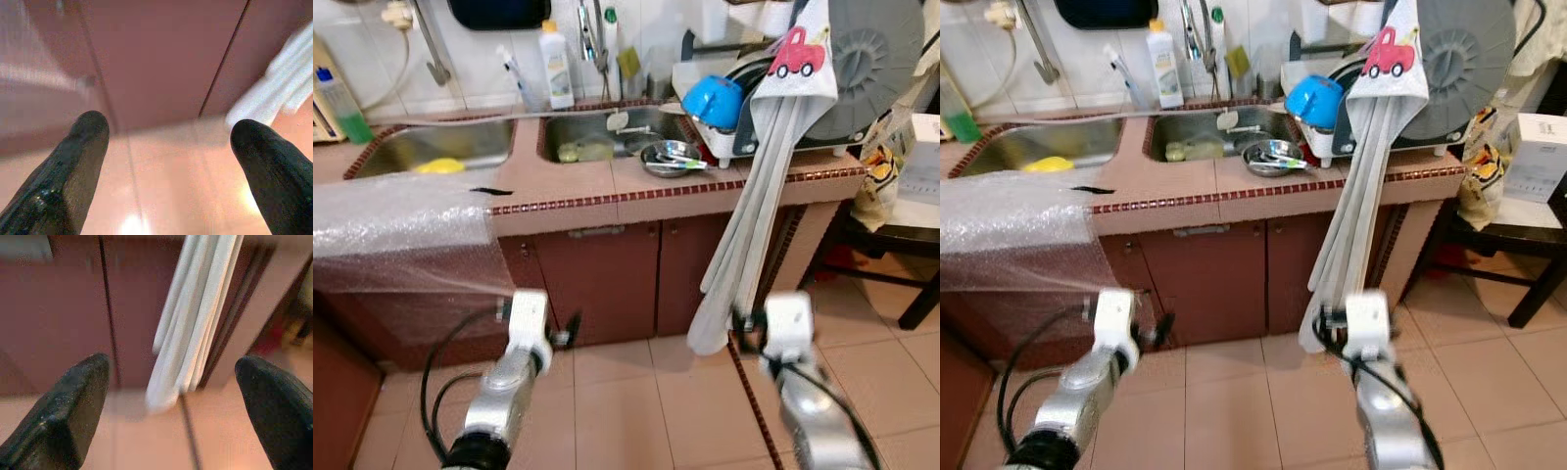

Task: Kitchen organization

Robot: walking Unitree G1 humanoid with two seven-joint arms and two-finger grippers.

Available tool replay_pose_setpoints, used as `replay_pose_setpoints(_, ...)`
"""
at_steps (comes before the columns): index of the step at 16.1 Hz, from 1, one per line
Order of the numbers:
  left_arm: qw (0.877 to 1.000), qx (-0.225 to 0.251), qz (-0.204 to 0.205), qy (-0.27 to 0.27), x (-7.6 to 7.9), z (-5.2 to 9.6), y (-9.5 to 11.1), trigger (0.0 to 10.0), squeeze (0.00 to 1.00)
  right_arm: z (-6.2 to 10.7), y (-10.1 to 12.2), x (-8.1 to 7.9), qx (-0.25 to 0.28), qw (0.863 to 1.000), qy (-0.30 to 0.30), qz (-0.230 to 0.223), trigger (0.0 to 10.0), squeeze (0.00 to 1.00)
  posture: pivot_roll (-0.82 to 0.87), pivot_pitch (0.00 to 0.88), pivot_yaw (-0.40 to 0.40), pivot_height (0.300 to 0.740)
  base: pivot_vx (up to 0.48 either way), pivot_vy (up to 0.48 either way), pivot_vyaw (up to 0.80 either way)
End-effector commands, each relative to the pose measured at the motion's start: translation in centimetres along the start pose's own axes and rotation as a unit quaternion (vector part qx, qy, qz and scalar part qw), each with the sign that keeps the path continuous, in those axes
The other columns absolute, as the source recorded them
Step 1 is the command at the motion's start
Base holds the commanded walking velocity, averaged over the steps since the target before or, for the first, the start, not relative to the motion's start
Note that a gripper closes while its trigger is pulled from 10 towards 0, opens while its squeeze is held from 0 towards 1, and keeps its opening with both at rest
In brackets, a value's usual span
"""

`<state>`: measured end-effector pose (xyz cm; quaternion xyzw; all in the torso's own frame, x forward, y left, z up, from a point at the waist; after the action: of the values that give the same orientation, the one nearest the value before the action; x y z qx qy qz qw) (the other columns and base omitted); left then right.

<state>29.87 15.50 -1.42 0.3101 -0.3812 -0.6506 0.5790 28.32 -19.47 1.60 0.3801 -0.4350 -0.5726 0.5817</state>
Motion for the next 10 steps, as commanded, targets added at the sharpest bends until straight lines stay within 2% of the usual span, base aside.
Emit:
replay_pose_setpoints(1, 1.000, -0.005, -0.013, -0.001, -0.3, -0.1, -0.1, 10.0, 0.00, -0.4, -0.2, 0.0, -0.005, 1.000, 0.001, -0.020, 10.0, 0.00, -0.03, 0.000, 0.070, 0.740, 0.000, 0.000, 0.00)
replay_pose_setpoints(2, 0.998, -0.052, -0.028, 0.004, -0.8, 0.2, -2.6, 10.0, 0.00, -0.4, -2.8, 0.2, -0.052, 0.998, -0.003, -0.021, 10.0, 0.00, -0.03, 0.000, 0.077, 0.740, 0.000, 0.000, 0.00)
replay_pose_setpoints(4, 0.994, -0.089, -0.059, 0.005, -1.3, 0.8, -4.6, 10.0, 0.00, -0.1, -5.0, -0.1, -0.094, 0.996, 0.002, 0.008, 10.0, 0.00, -0.04, 0.000, 0.085, 0.740, 0.000, 0.000, 0.00)
replay_pose_setpoints(5, 0.990, -0.129, -0.045, 0.018, -2.1, 1.6, -6.6, 10.0, 0.00, 0.6, -7.7, 0.2, -0.155, 0.988, -0.005, 0.008, 10.0, 0.00, -0.05, 0.000, 0.090, 0.740, 0.000, 0.000, 0.00)
replay_pose_setpoints(7, 0.986, -0.155, -0.055, 0.014, -2.3, 2.0, -7.8, 10.0, 0.00, 1.3, -9.1, 0.1, -0.188, 0.982, -0.002, 0.012, 10.0, 0.00, -0.05, 0.000, 0.098, 0.740, 0.000, 0.000, 0.00)
replay_pose_setpoints(9, 0.975, -0.208, -0.072, 0.013, -2.6, 3.1, -10.0, 10.0, 0.00, 3.7, -12.7, 0.1, -0.272, 0.962, 0.003, 0.037, 10.0, 0.00, -0.03, 0.000, 0.087, 0.740, 0.000, 0.000, 0.00)
replay_pose_setpoints(10, 0.973, -0.217, -0.073, 0.012, -2.7, 3.3, -10.3, 10.0, 0.00, 4.3, -13.4, 0.2, -0.290, 0.956, 0.004, 0.038, 10.0, 0.00, -0.03, 0.000, 0.087, 0.740, 0.000, 0.000, 0.00)
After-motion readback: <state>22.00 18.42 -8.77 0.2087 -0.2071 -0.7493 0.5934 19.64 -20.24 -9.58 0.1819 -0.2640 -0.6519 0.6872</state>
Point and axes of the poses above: a point about 5 cm out from each wrist's last joint towards the gripper, its own z axis pointing back from the gripper into the wrist, its own y axis along the axis of the wrist's last joint, x = y × z, the point moved 2 cm from there along -z, pointing out of the wrist towards the gripper, and after that the axes turned 2 degrees about -z, right-handed, at the moved point
